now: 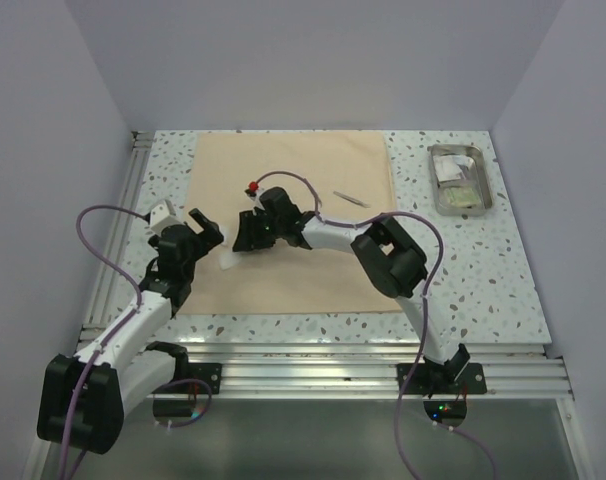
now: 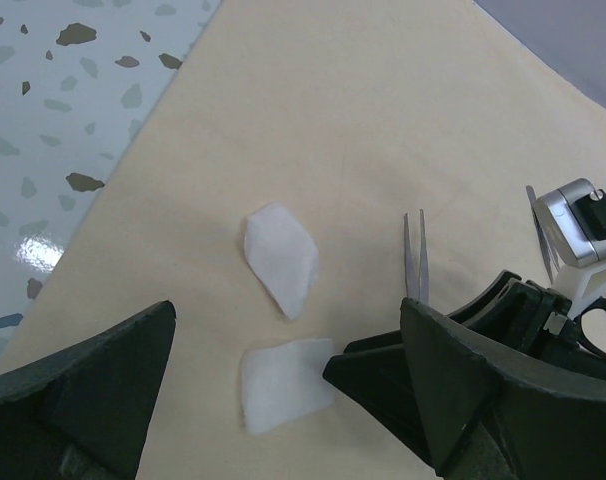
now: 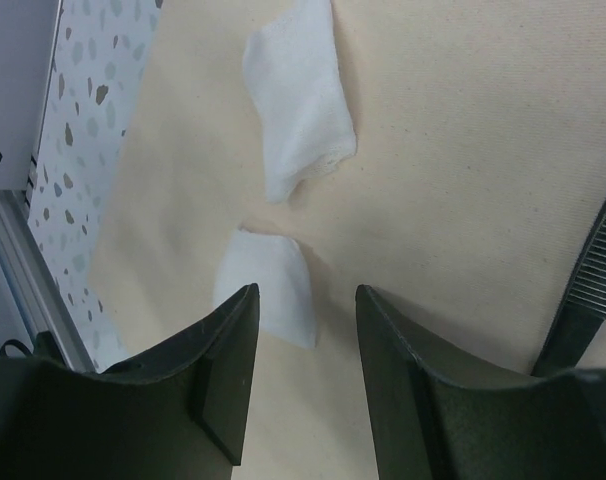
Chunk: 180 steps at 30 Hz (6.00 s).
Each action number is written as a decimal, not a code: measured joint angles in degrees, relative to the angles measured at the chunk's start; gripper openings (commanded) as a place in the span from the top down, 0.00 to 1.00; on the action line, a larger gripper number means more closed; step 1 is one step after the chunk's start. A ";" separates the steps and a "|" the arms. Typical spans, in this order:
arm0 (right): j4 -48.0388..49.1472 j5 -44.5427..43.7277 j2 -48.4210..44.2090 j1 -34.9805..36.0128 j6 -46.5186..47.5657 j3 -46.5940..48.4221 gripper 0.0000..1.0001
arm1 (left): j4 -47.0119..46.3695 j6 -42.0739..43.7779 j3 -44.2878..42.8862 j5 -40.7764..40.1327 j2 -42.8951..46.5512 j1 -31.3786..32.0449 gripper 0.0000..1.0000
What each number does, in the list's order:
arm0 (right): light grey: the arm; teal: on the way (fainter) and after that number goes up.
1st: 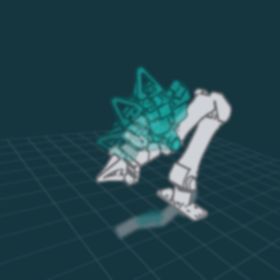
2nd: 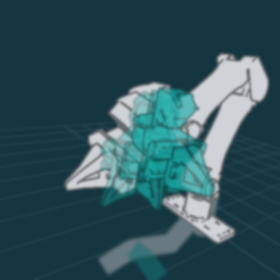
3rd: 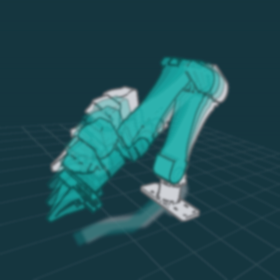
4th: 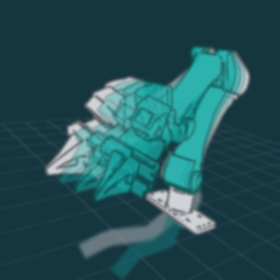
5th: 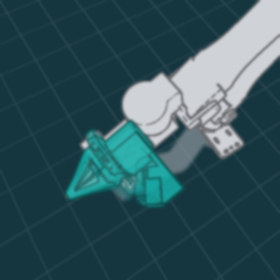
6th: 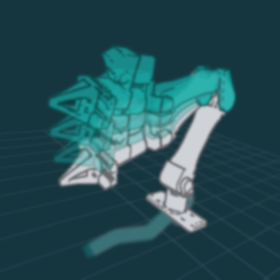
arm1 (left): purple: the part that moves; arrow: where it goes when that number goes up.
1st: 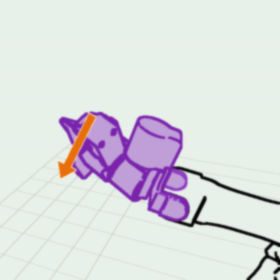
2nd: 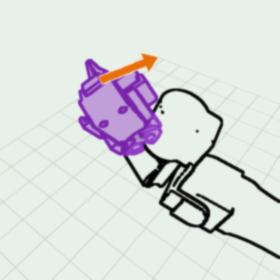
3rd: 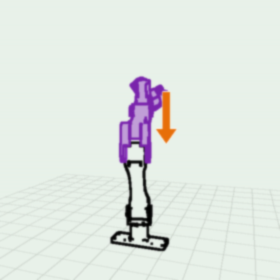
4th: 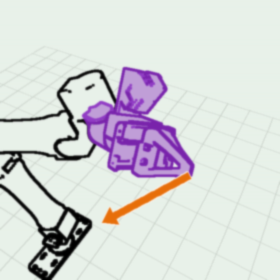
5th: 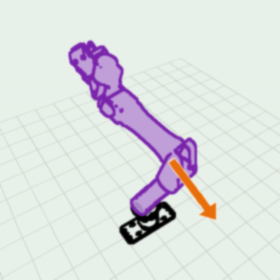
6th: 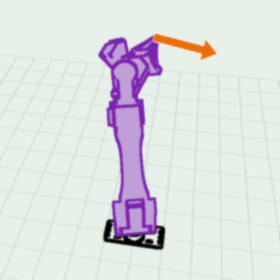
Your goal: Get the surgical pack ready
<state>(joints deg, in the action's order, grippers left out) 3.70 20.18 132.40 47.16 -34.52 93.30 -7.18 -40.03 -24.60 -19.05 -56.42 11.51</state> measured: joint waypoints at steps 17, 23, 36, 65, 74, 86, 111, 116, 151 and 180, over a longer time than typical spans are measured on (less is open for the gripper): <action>0.26 0.94 1.75 1.97 -0.63 1.62 0.72 | 0.00 0.11 0.00 0.66 0.02 -0.13 0.02; 1.11 2.36 3.10 1.97 -1.97 2.19 0.93 | 0.00 0.15 0.00 0.83 0.02 -0.13 0.02; 6.12 4.50 -10.40 -6.36 -7.13 -14.12 1.00 | -0.11 0.46 0.00 1.92 -1.14 -0.13 0.02; 16.65 -7.85 -33.70 -64.48 -18.08 -35.06 1.00 | -1.81 1.55 0.02 5.49 -1.92 -0.13 0.02; 26.43 -12.33 -26.40 -65.29 -19.65 -30.93 1.00 | -2.56 1.75 0.11 6.99 -2.23 -0.13 0.02; 40.28 -12.39 -7.91 -67.47 -24.98 -21.79 1.00 | -5.97 3.21 2.64 10.19 -1.36 -0.13 0.01; 27.82 -12.90 -46.90 -59.01 -20.92 -49.62 0.62 | -5.53 3.74 1.01 8.74 -4.61 -0.09 0.00; 22.64 -11.74 -51.34 -43.65 -19.41 -54.03 0.64 | -5.16 3.63 0.04 8.44 -7.80 -0.44 0.02; 15.21 -9.90 -47.39 -23.52 -14.01 -51.21 0.64 | 1.81 1.70 -15.98 11.34 -34.84 -6.62 0.74; 18.84 9.92 -37.13 -16.28 -10.54 -44.41 0.42 | -0.11 3.91 -12.55 34.51 -19.63 -6.71 1.00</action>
<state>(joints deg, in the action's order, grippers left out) 22.55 30.11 95.26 30.87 -45.06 48.88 -7.29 -36.12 -37.15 15.46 -76.05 4.80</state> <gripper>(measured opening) 0.549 0.008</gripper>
